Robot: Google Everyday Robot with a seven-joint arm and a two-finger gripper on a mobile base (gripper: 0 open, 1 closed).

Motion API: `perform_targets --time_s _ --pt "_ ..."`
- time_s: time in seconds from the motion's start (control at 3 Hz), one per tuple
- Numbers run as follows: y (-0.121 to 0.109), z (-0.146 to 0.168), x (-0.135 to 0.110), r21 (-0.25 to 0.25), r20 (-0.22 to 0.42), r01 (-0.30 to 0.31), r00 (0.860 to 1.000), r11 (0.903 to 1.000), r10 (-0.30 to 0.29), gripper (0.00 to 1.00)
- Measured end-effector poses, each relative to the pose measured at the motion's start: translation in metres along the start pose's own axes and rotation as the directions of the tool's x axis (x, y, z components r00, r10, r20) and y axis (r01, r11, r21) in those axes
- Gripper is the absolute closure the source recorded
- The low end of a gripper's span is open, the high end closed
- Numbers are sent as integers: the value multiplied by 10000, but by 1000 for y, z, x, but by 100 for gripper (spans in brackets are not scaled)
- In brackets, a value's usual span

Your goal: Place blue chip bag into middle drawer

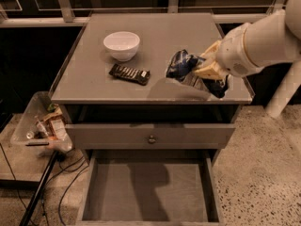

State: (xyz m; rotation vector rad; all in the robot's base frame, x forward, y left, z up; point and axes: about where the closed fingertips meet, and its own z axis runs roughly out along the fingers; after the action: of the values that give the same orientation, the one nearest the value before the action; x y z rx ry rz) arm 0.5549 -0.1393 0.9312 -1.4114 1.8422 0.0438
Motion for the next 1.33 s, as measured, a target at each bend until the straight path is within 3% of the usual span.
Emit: perform_targets --time_s 0.67,1.0,1.33 --pt "77 -48 11 409 -80 -394 9992 9984 398 100" --pt "134 -29 40 -79 -345 -1120 9931 9937 1117 100" --pt "134 -29 40 -81 -345 -1120 9931 9937 1117 100"
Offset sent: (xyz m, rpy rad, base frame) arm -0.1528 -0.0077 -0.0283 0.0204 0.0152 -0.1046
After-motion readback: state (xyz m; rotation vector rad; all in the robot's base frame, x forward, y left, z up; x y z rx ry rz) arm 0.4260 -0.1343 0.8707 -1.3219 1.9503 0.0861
